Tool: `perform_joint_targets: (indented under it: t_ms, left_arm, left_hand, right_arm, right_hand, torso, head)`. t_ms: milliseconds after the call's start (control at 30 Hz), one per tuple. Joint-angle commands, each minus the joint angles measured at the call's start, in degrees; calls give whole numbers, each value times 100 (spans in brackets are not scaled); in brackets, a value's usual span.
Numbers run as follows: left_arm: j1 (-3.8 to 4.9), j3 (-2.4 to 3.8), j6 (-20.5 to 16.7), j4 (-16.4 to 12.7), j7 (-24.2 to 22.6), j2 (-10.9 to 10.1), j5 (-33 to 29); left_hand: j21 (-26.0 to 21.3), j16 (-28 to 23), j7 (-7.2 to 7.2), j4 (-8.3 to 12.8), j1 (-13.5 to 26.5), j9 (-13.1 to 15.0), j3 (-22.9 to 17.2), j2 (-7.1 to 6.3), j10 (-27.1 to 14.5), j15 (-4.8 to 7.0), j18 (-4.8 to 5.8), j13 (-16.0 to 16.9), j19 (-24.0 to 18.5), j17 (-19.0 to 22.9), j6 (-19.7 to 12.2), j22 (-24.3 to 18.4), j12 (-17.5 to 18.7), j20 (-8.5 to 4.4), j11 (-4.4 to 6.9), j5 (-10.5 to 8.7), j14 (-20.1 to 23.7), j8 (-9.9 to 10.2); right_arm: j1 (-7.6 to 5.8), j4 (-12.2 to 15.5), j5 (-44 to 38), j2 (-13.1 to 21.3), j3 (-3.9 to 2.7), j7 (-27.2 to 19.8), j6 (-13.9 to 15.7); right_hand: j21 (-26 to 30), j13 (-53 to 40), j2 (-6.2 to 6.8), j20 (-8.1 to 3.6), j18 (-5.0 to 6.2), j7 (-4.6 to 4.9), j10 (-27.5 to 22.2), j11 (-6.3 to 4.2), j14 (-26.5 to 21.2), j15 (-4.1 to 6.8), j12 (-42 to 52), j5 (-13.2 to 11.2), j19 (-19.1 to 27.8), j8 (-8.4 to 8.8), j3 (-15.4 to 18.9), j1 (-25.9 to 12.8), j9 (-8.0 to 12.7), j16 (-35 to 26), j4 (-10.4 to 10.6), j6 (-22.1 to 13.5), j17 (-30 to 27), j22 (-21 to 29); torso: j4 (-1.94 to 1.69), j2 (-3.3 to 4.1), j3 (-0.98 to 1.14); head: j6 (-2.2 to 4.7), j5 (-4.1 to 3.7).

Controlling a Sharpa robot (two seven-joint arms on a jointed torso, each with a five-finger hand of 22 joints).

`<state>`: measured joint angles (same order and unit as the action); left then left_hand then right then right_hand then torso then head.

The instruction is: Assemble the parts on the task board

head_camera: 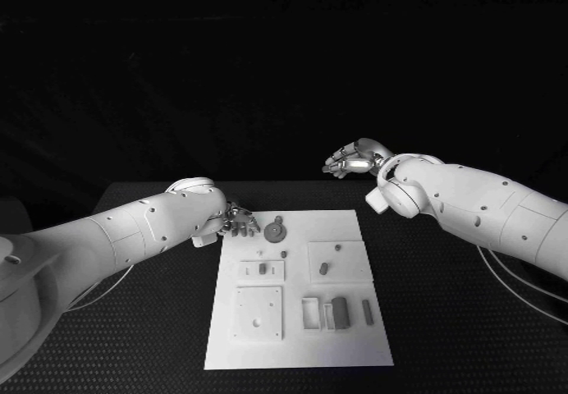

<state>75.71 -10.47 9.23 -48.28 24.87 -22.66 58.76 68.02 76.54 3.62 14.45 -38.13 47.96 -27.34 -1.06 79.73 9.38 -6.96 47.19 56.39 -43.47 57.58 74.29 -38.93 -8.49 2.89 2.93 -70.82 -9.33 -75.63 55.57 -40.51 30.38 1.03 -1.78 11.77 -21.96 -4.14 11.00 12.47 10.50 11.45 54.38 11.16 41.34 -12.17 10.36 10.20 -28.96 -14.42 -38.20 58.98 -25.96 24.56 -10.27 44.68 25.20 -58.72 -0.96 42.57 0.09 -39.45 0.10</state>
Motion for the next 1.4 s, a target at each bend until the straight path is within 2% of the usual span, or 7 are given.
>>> perform_joint_targets:
  t_ms: [33,367,800,1133,1167,1233,1400]
  left_arm:
    - [-8,-2,108,-10,-83,6,-90]
    - [-8,0,-8,13,-112,24,-155]
    - [-6,1,12,31,-120,-1,-204]
    - [-6,3,-80,56,-53,-20,-348]
    - [-6,4,-85,60,-47,-20,-336]
    - [-6,5,-83,62,-51,-33,-329]
    - [-6,6,-62,71,-58,-45,-329]
  left_hand:
    - [-4,19,1,44,-1,-11,-7,82,38,-19,-75,-9,-21,5,25,10,22,-577,5,6,-22,-22]
    - [4,29,8,96,-120,-34,-13,394,45,-26,-67,-15,-31,17,22,22,32,-570,-3,5,-12,-21]
    - [11,40,11,156,-215,-45,9,527,51,-30,-61,-15,-40,24,30,32,32,-564,-7,4,-8,-28]
    - [34,65,-53,220,-581,13,-43,818,82,20,-55,-21,-48,32,318,55,31,-566,49,8,-10,-210]
    - [37,67,-67,215,-638,28,-56,821,85,32,-53,-23,-49,34,372,58,32,-565,62,5,-9,-246]
    - [22,66,-109,87,-854,101,-329,692,98,71,-47,-34,-41,43,503,44,45,-563,105,-15,-8,-354]
    - [30,74,-124,6,-948,163,-511,631,120,79,-26,-47,-18,53,526,40,60,-553,113,-15,-22,-411]
  right_arm:
    - [1,2,3,-6,-3,-40,-77]
    - [1,-1,3,-15,-3,-43,-90]
    - [1,-15,3,-19,-3,-40,-106]
    - [1,-23,3,-22,-3,-39,-120]
    - [1,-23,3,-22,-3,-39,-121]
    - [1,-27,4,-22,-3,-40,-126]
    - [1,-45,4,-22,-3,-39,-127]
  right_hand:
    - [35,5,-51,4,-68,80,2,19,-45,0,-39,25,44,-25,36,8,10,-31,12,-43,-7,-7]
    - [37,6,-51,4,-69,80,4,19,-47,0,-42,30,45,-25,40,7,12,-31,12,-44,-8,-10]
    - [41,7,-54,4,-70,80,7,19,-49,0,-45,37,48,-27,44,5,14,-32,12,-43,-9,-14]
    - [45,9,-58,4,-71,80,11,19,-51,0,-50,55,48,-30,49,3,18,-32,13,-43,-10,-20]
    - [45,9,-58,5,-71,80,11,19,-52,0,-50,56,49,-30,50,2,18,-32,13,-43,-10,-20]
    - [47,10,-59,5,-72,81,12,19,-52,0,-52,62,49,-30,52,0,19,-32,14,-44,-10,-22]
    - [50,11,-60,5,-72,81,13,19,-53,0,-55,71,50,-31,56,-4,21,-32,16,-45,-11,-25]
  torso:
    - [2,-1,6]
    - [4,2,3]
    - [0,2,2]
    - [-2,0,-1]
    - [-3,0,-3]
    - [-1,0,-2]
    - [-1,0,0]
  head:
    - [8,0]
    - [4,-2]
    - [-14,-10]
    - [-39,-4]
    - [-45,-5]
    - [-31,-1]
    - [-39,-4]
